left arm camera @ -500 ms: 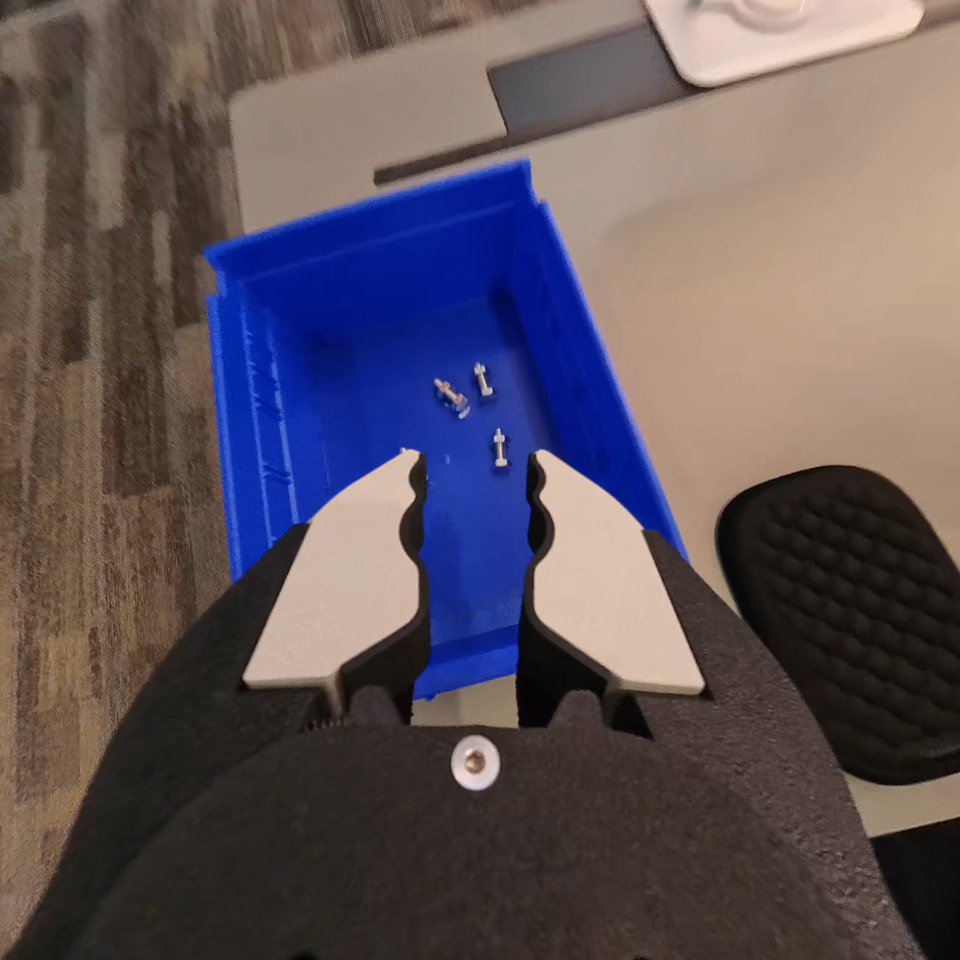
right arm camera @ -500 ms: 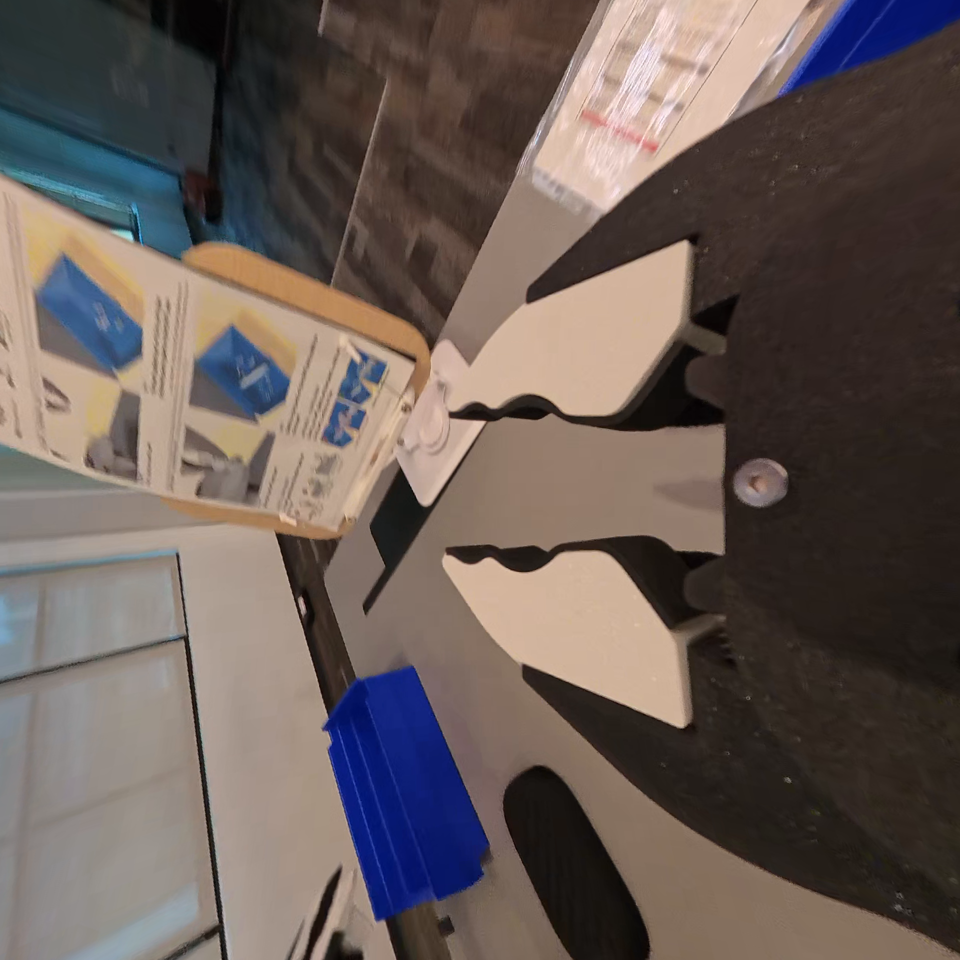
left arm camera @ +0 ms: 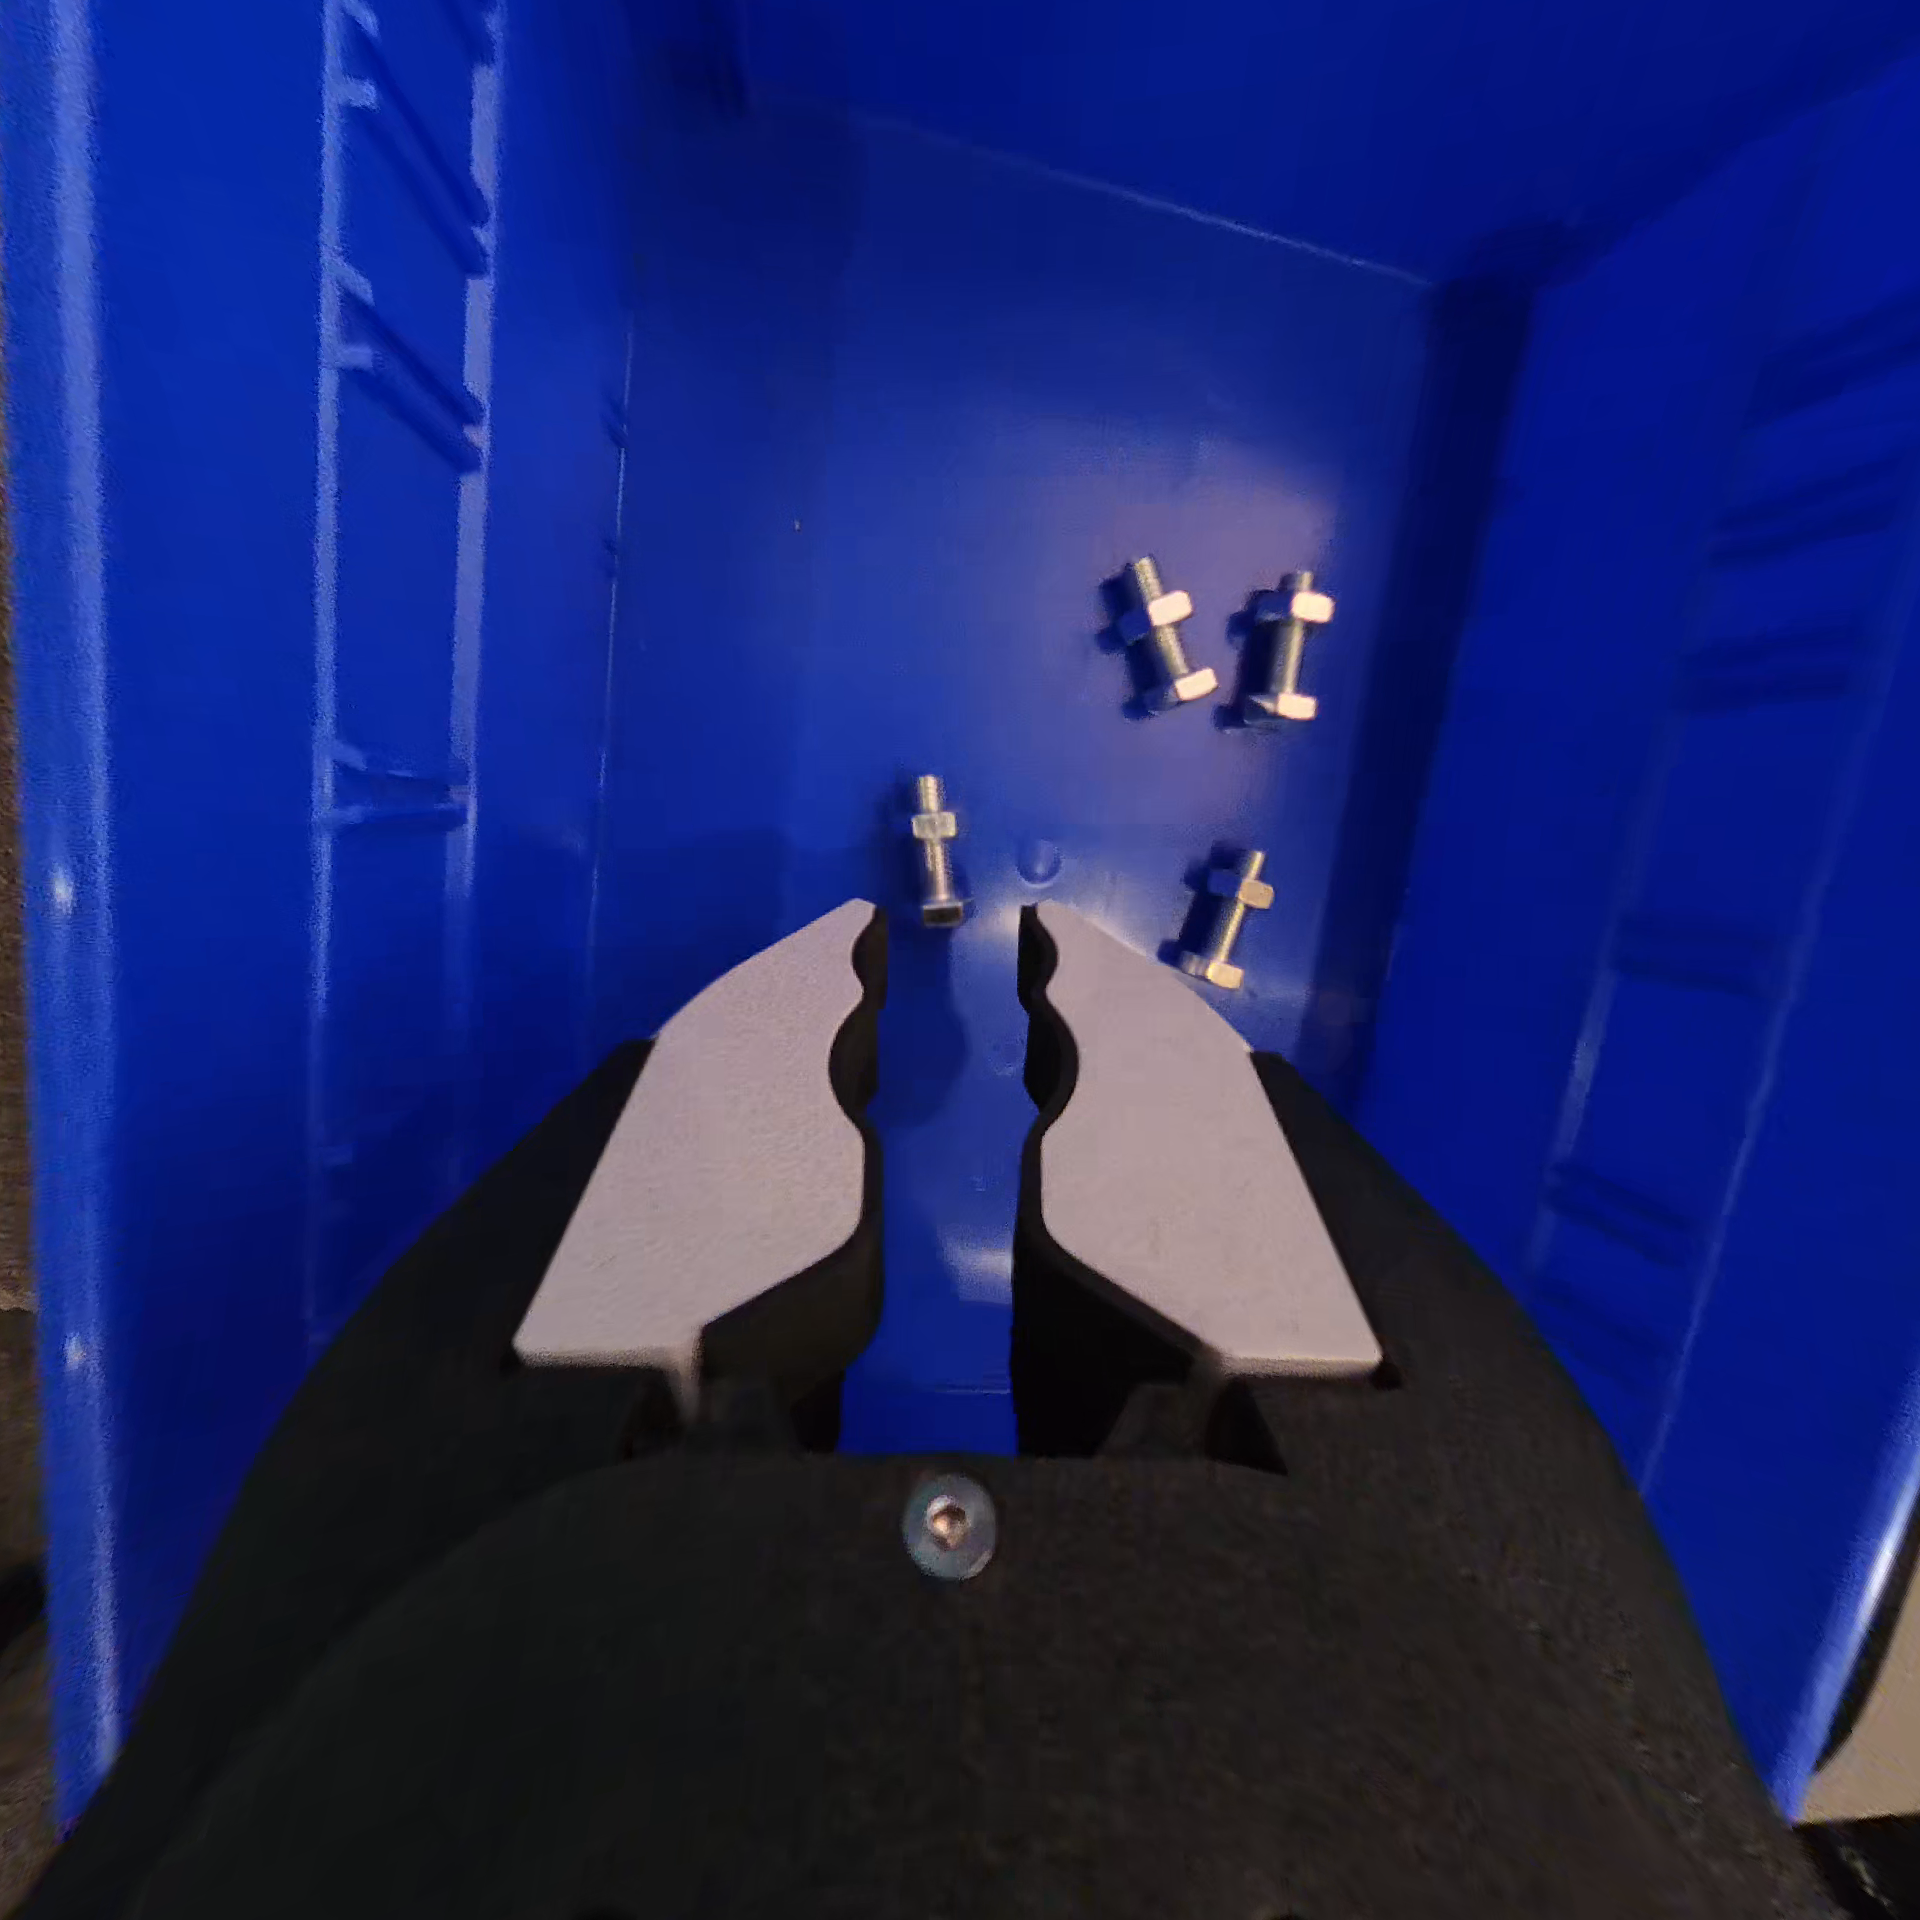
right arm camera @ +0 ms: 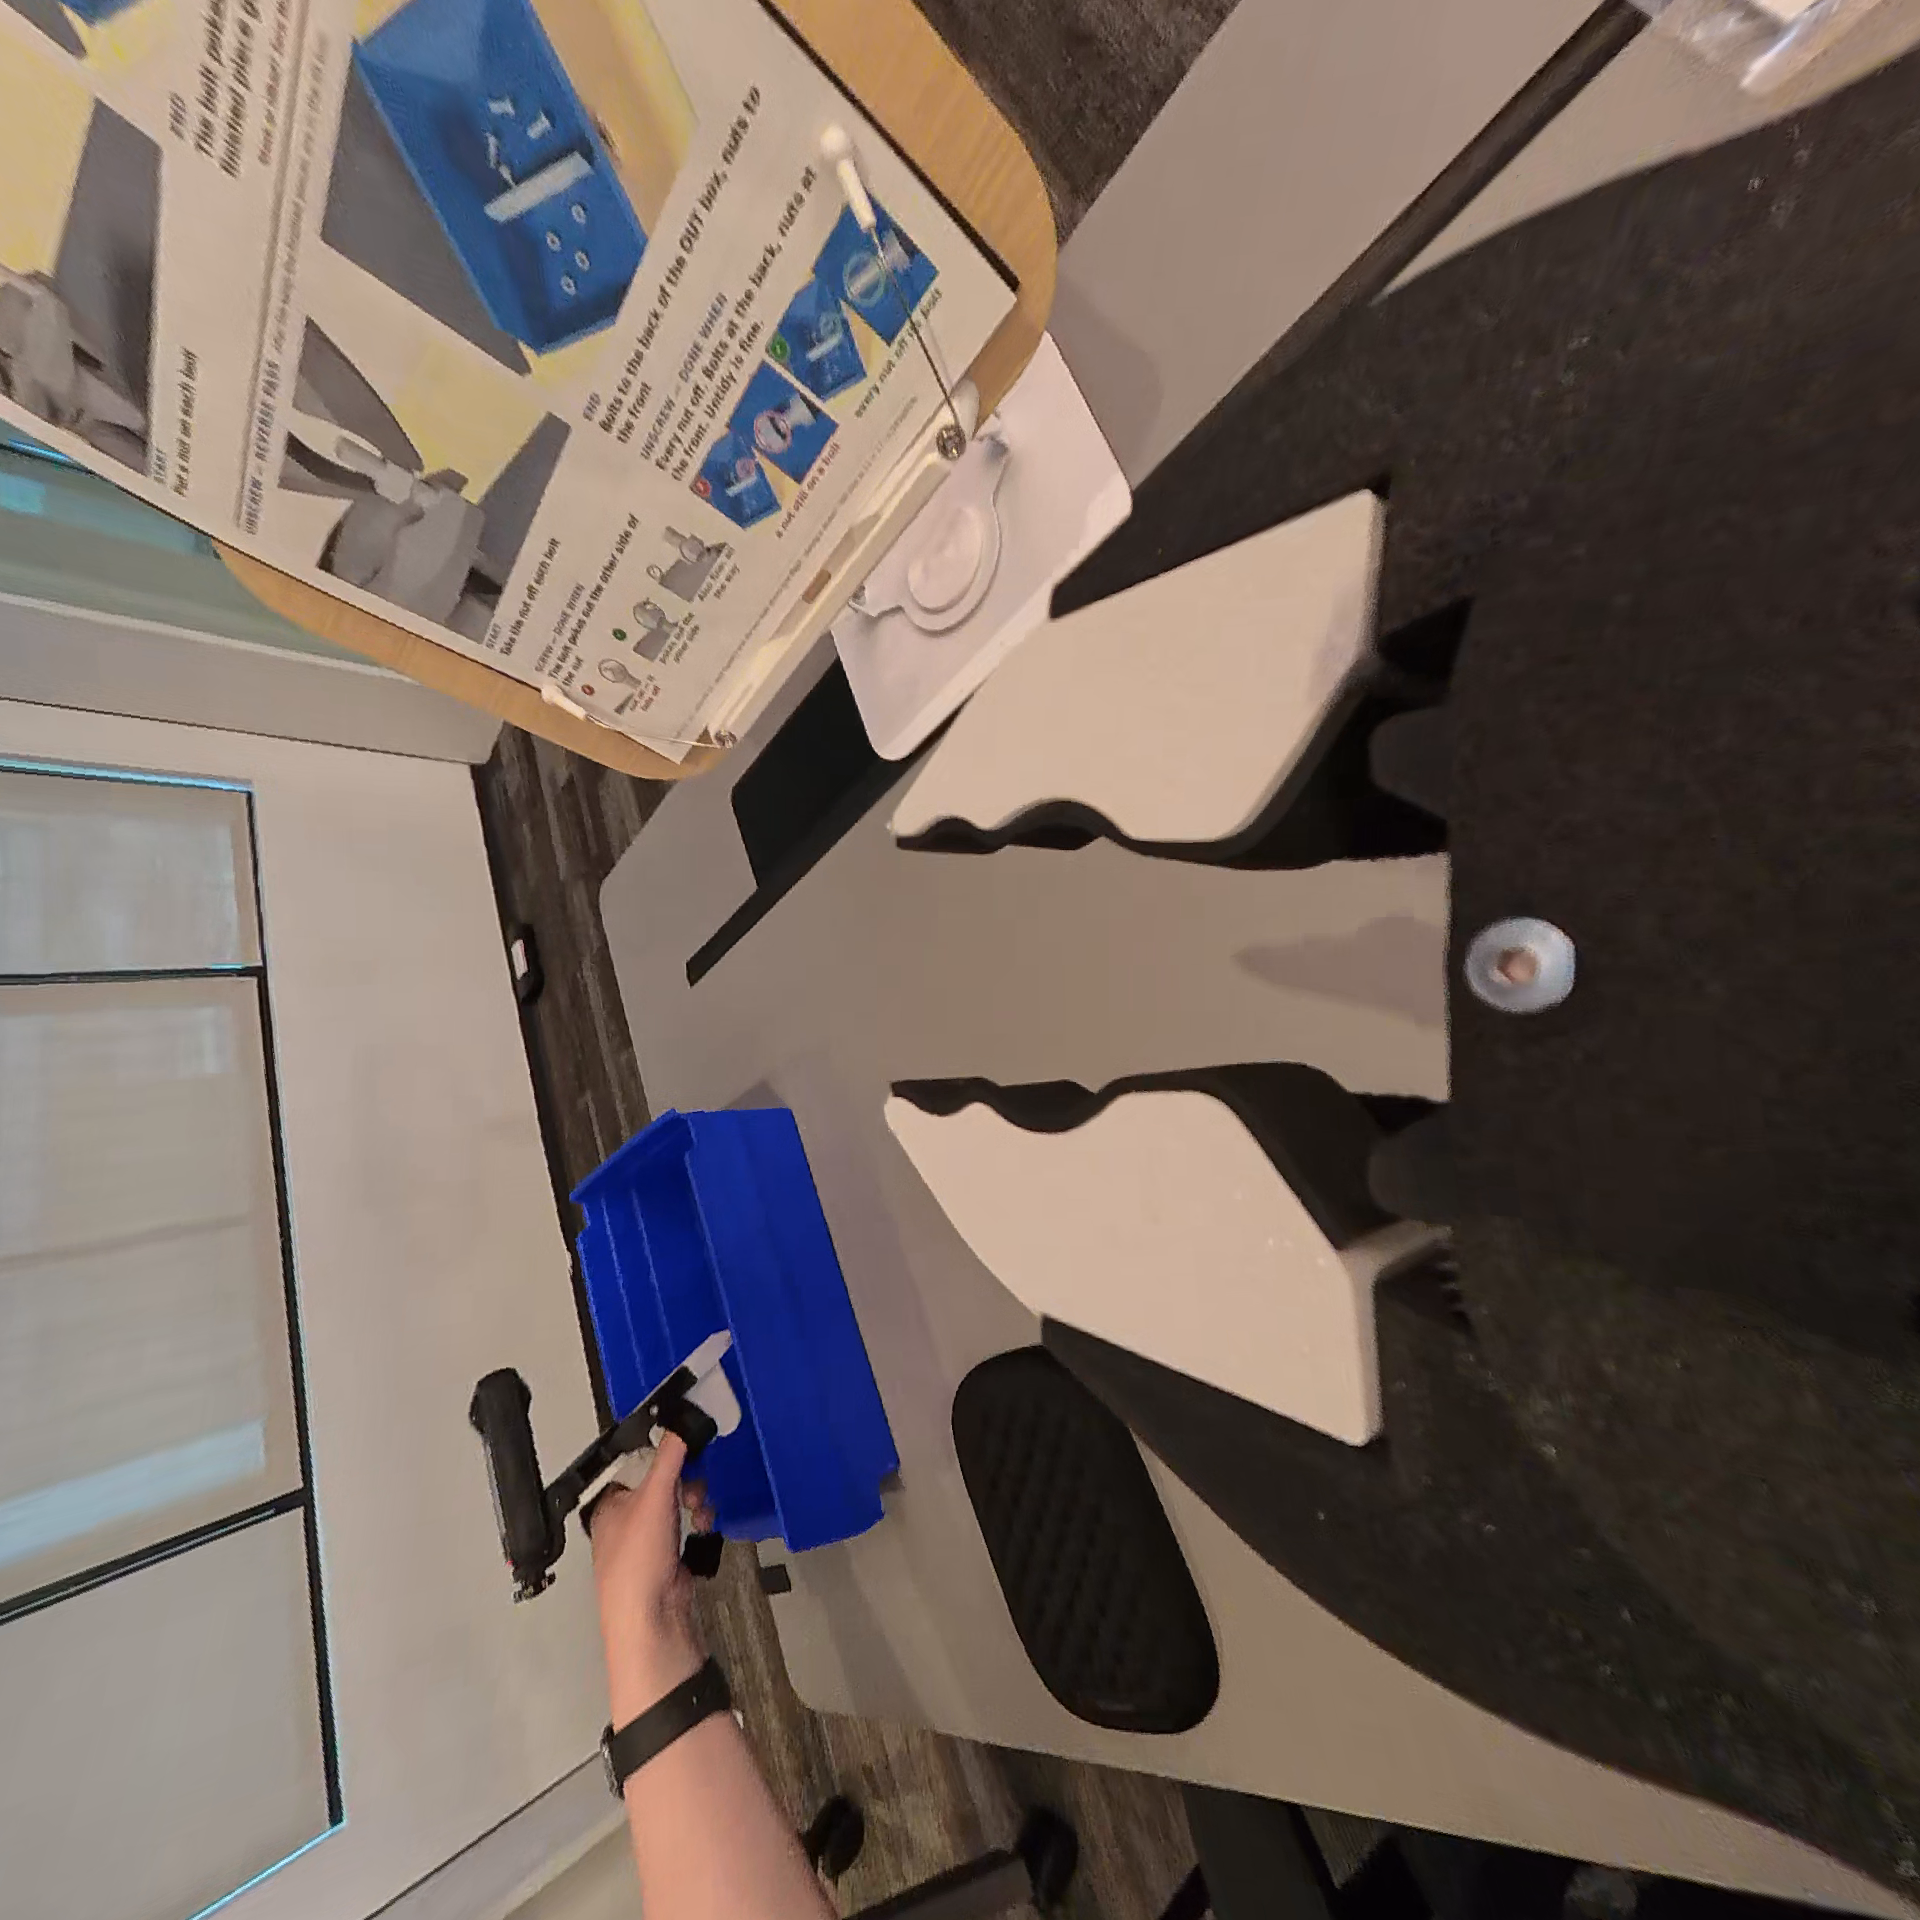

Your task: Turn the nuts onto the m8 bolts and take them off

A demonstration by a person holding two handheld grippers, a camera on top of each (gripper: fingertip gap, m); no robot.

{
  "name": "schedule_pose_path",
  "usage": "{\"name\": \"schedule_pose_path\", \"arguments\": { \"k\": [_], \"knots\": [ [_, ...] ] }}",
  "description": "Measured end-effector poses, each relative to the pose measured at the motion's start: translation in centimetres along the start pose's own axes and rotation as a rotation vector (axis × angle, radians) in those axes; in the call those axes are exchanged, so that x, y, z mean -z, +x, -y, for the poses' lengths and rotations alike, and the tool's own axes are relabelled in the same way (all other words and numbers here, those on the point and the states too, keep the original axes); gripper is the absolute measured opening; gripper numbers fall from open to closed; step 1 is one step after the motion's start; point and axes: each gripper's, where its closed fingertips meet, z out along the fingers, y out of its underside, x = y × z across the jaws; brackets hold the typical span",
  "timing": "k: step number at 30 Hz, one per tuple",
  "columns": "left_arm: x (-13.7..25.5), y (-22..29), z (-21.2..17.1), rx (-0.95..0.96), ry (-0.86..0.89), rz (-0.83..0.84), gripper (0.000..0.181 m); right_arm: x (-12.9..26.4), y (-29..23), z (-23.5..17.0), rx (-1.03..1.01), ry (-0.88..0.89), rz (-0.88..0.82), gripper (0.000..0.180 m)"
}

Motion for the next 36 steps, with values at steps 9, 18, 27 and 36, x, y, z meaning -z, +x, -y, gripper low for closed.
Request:
{"name": "schedule_pose_path", "arguments": {
  "k": [9,18,27,36],
  "knots": [
    [-2.5,0.0,-0.1,0.04,-0.109,-0.008,0.016,-0.5,1.2,-1.9,-0.04,-0.054,0.027,0.04],
    [-2.9,-0.7,-0.6,-0.05,-0.148,0.082,0.008,0.2,2.1,-4.2,-0.051,-0.099,0.016,0.038],
    [8.6,7.5,6.3,-0.307,0.401,-0.15,0.008,-0.3,0.8,-3.1,-0.026,-0.03,0.074,0.032],
    [19.4,37.5,2.0,-0.774,0.854,-0.734,0.007,-4.4,-9.4,1.8,0.107,0.199,0.384,0.029]
  ]
}}
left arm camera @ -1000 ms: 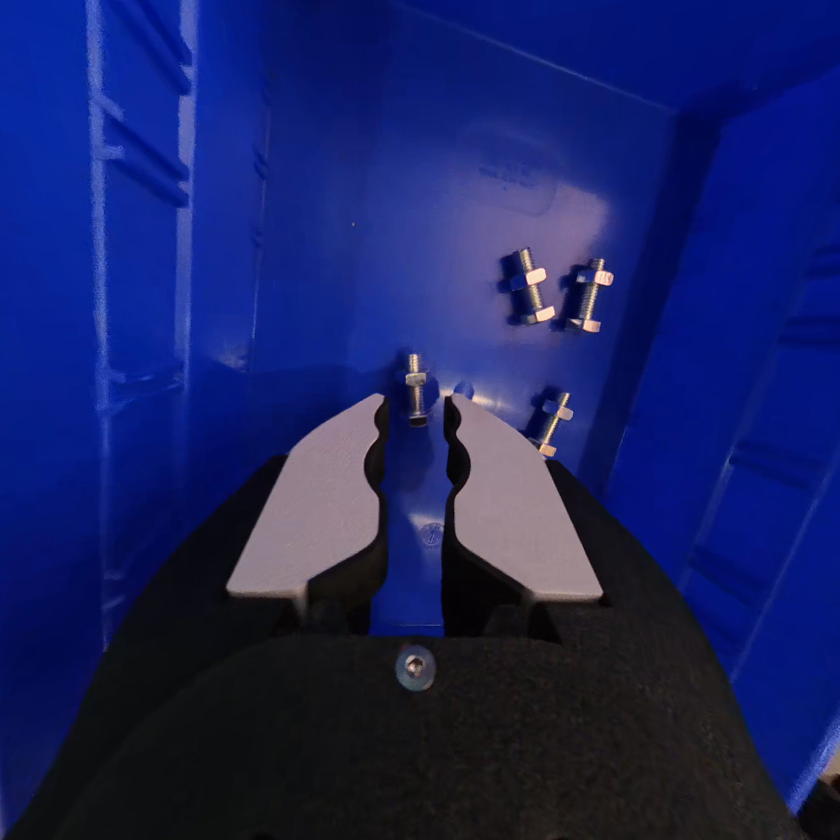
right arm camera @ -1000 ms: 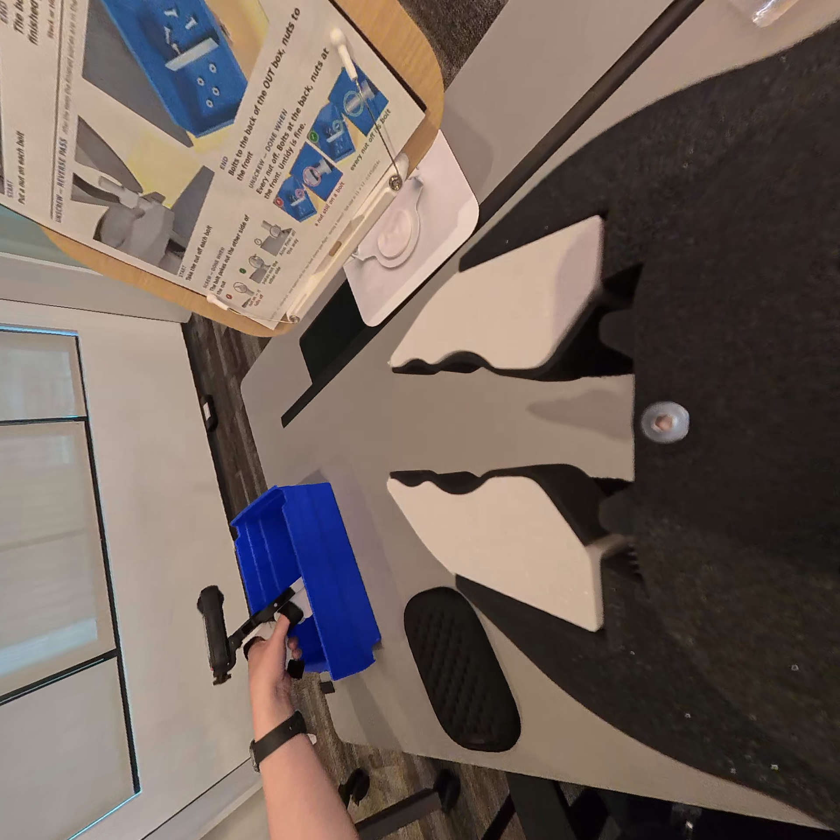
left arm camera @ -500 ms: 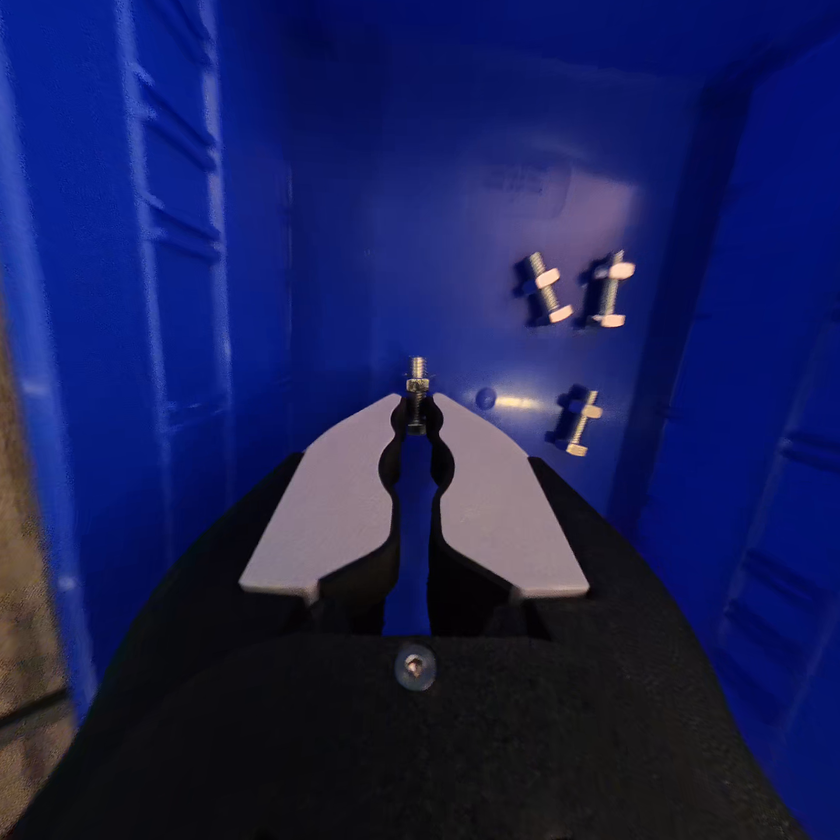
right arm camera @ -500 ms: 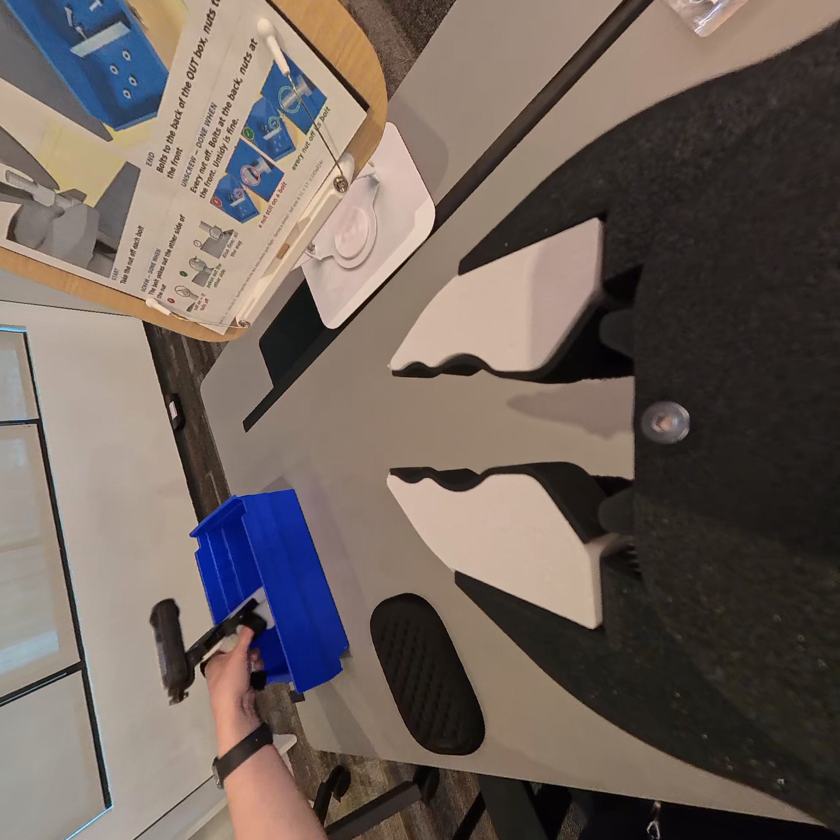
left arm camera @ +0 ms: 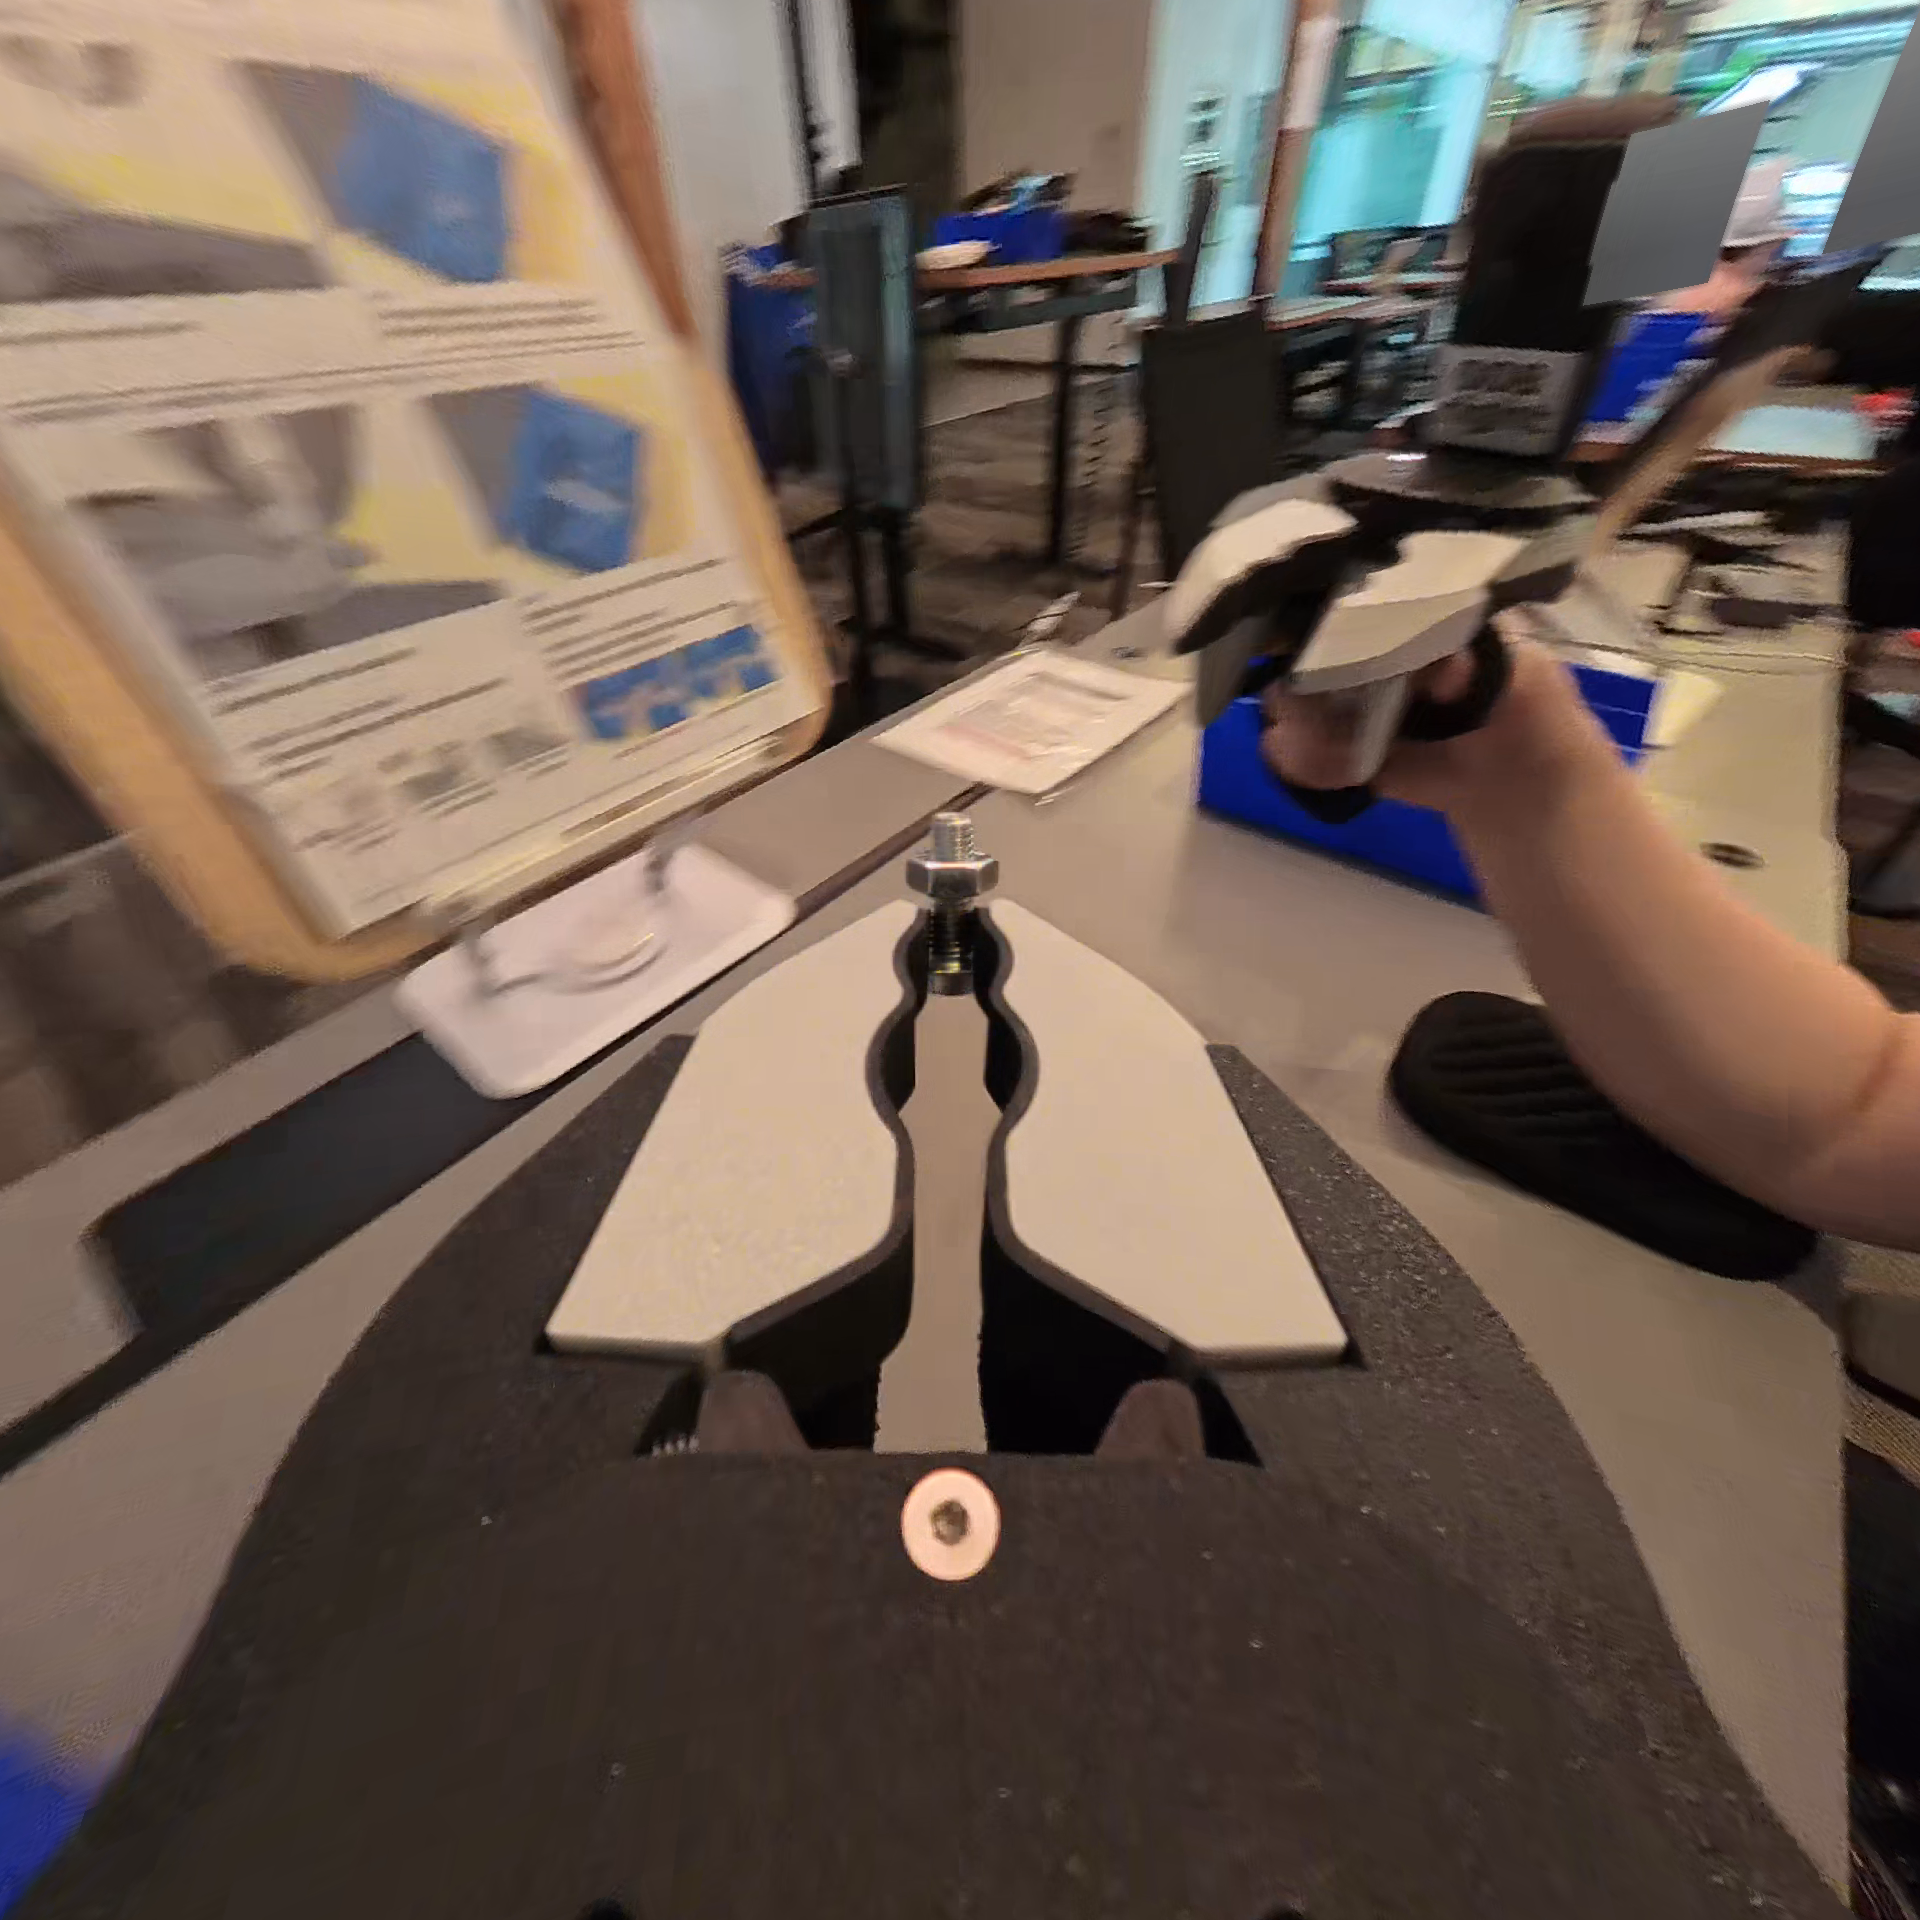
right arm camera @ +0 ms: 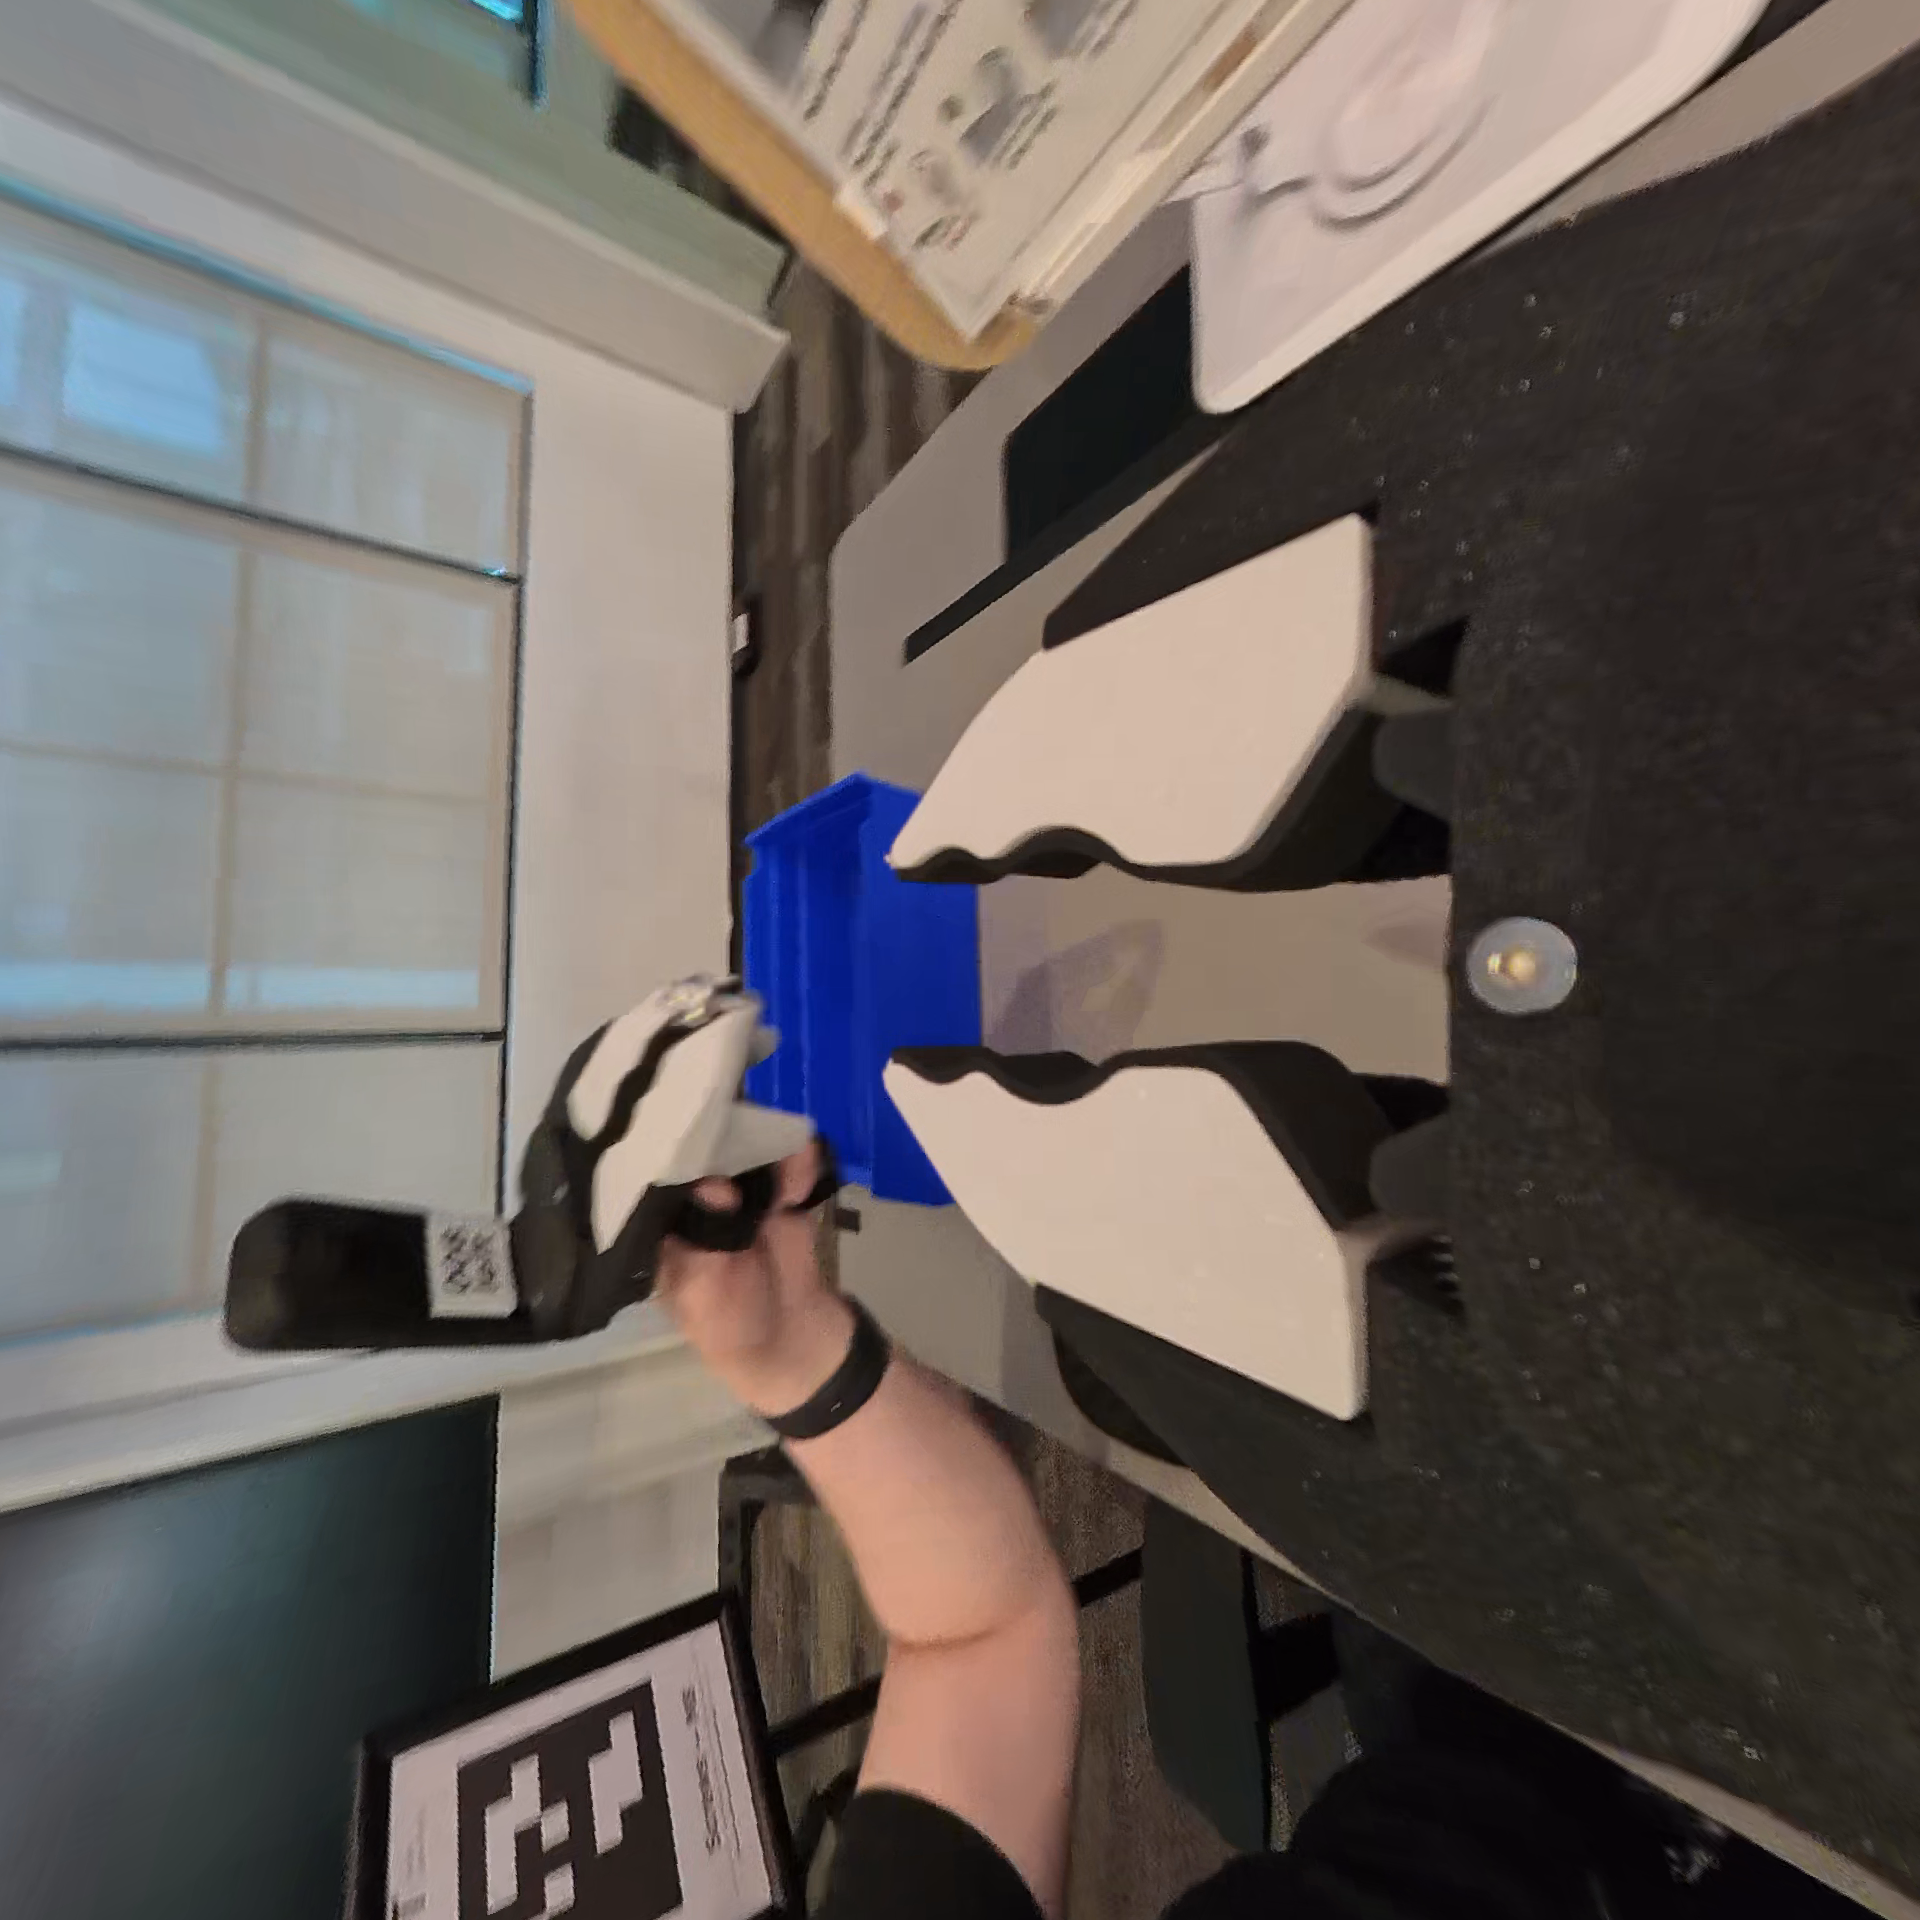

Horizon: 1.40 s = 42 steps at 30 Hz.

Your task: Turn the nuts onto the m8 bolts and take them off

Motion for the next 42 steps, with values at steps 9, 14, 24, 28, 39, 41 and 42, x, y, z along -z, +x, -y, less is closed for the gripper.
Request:
{"name": "schedule_pose_path", "arguments": {
  "k": [9,14,24,28,39,41,42],
  "knots": [
    [-9.8,8.3,0.5,-0.078,0.054,-0.286,0.007,0.5,0.1,1.1,-0.027,0.1,0.021,0.02],
    [-10.5,8.7,1.4,-0.058,0.108,-0.336,0.007,1.1,0.8,0.1,-0.133,0.085,0.091,0.014],
    [-10.6,9.0,1.2,-0.065,0.087,-0.38,0.015,0.9,0.3,0.1,-0.103,0.084,0.128,0.007],
    [-11.3,8.5,1.1,-0.12,0.045,-0.345,0.052,1.4,0.6,0.6,-0.076,0.092,0.093,0.007],
    [-12.0,9.9,-0.8,-0.11,0.042,-0.455,0.039,1.5,0.5,-0.4,-0.073,0.073,0.131,0.007],
    [-11.8,10.0,-1.1,-0.116,0.044,-0.463,0.035,1.2,0.0,-0.6,-0.068,0.072,0.151,0.007],
    [-11.8,10.1,-1.3,-0.118,0.042,-0.465,0.034,1.0,-0.5,-0.7,-0.063,0.068,0.171,0.007]
  ]
}}
